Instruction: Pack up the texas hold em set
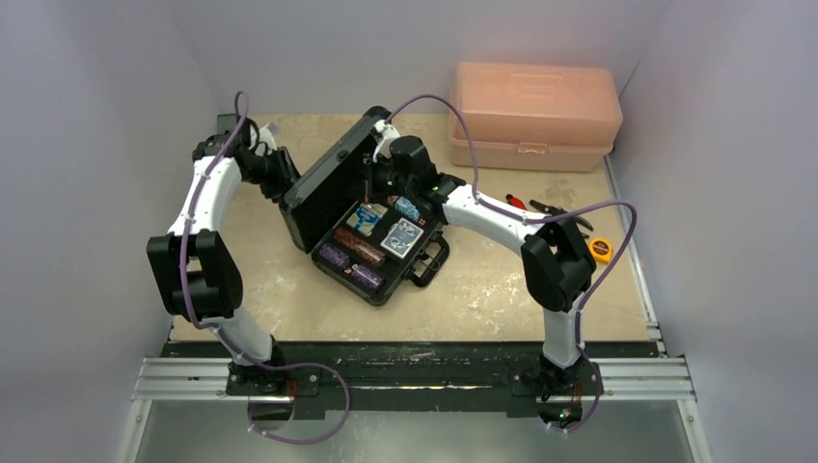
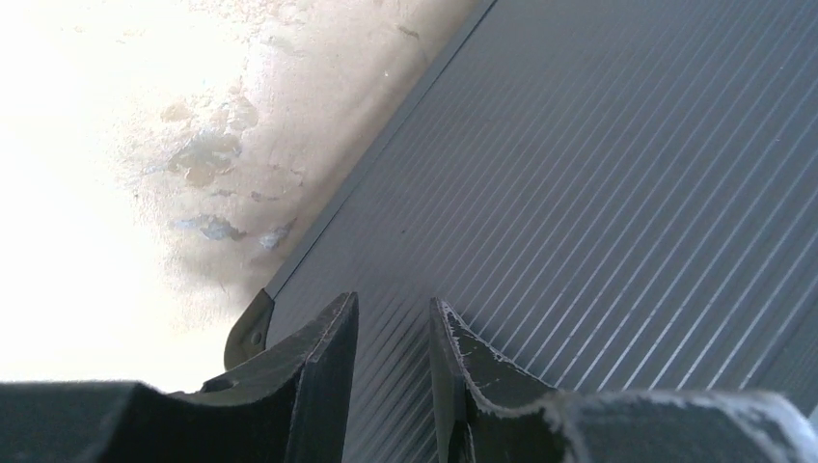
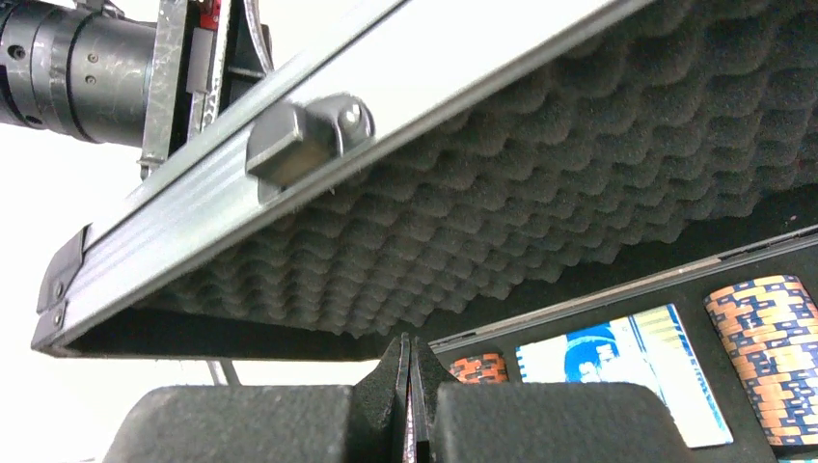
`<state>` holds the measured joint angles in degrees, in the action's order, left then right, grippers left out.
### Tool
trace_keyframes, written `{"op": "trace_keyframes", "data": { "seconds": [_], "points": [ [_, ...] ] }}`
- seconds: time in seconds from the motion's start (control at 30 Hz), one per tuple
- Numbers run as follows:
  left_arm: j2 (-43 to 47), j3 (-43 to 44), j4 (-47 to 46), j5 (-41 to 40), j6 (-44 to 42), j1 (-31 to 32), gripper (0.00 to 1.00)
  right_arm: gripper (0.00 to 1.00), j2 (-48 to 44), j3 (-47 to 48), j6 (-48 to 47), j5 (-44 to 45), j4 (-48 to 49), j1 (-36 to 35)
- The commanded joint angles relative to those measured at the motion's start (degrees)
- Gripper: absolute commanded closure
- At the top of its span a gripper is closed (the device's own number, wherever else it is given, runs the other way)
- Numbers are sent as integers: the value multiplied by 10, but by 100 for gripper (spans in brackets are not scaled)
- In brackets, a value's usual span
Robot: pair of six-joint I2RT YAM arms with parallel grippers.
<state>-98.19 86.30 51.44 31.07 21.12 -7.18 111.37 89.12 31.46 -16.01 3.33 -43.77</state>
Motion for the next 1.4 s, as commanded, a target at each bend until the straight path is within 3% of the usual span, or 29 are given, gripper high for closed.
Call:
{"op": "trace_keyframes", "data": {
  "seconds": [0.0,0.4,1.17,1.37],
  "points": [
    [41,-20,-5,-8,-20,25,68,100,-22,22,-8,2,4,1],
    [79,-56,12,-24,-33,87,69,100,-63,-42,13,10,24,1],
    [125,-114,-13,2,-37,144,70,100,-181,-265,84,96,33,1],
    [152,-132,-26,5,-44,162,66,100,-200,-300,89,98,43,1]
  ]
}}
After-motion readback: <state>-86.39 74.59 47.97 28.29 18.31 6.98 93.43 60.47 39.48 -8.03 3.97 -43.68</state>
